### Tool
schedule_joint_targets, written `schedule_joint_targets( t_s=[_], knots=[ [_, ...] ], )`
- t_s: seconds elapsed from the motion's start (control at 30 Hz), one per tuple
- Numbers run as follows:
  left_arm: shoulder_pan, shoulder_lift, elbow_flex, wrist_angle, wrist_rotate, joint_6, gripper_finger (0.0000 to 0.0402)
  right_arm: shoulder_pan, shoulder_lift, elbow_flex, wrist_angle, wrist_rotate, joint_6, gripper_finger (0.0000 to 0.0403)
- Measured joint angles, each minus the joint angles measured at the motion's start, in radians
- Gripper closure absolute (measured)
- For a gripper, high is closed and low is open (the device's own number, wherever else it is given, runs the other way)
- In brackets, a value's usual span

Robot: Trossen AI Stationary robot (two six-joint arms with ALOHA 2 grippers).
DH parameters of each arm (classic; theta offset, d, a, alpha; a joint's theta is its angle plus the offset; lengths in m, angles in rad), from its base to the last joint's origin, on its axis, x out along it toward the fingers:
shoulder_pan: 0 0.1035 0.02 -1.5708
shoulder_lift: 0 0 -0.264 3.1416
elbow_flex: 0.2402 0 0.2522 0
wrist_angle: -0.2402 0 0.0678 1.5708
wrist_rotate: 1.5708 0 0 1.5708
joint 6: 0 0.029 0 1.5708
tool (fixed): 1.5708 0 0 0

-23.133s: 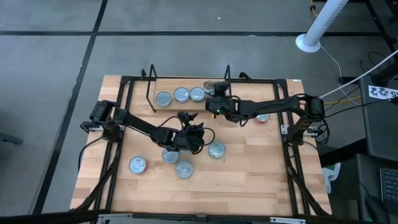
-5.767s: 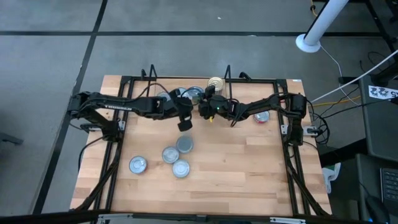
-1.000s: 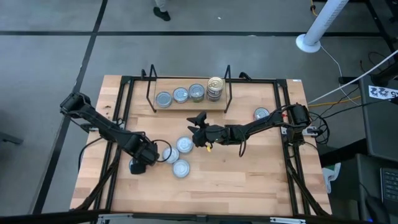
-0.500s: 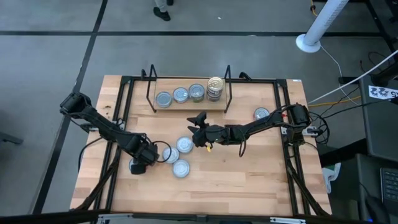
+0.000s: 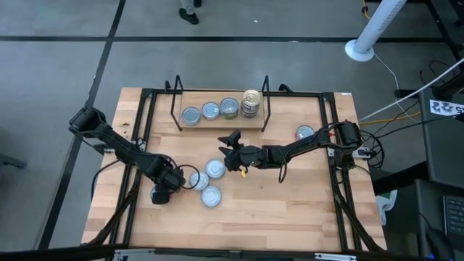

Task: Stack canned seafood by type on shelf
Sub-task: Stack the red tuna can on top of the red tuna can on the shelf

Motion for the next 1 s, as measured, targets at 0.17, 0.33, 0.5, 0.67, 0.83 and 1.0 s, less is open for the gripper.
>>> schedule_joint_targets(
  t_s=[0.17,0.33,0.5,0.67,0.83,1.0],
  knots=[
    [0.0,0.002,-0.003,0.032,0.074,-0.001,0.032,0.0,0.0,0.0,0.0,0.0,0.0,0.0153],
    [-0.001,0.003,-0.003,0.079,0.08,-0.029,0.0352,0.0,0.0,0.0,0.0,0.001,-0.001,0.0153],
    [-0.001,0.003,-0.003,0.107,0.079,-0.031,0.0384,0.0,0.0,0.0,0.0,0.003,-0.001,0.0153],
    [-0.001,0.003,-0.003,0.107,0.078,-0.069,0.0399,0.0,0.0,0.0,0.0,0.004,-0.001,0.0153],
    [-0.001,0.003,-0.003,0.107,0.075,-0.111,0.0401,0.0,0.0,0.0,-0.002,0.004,-0.001,0.0153],
    [-0.001,0.0,-0.002,0.11,0.044,-0.207,0.0401,0.0,0.0,0.0,-0.048,0.0,0.003,0.0153]
  ],
)
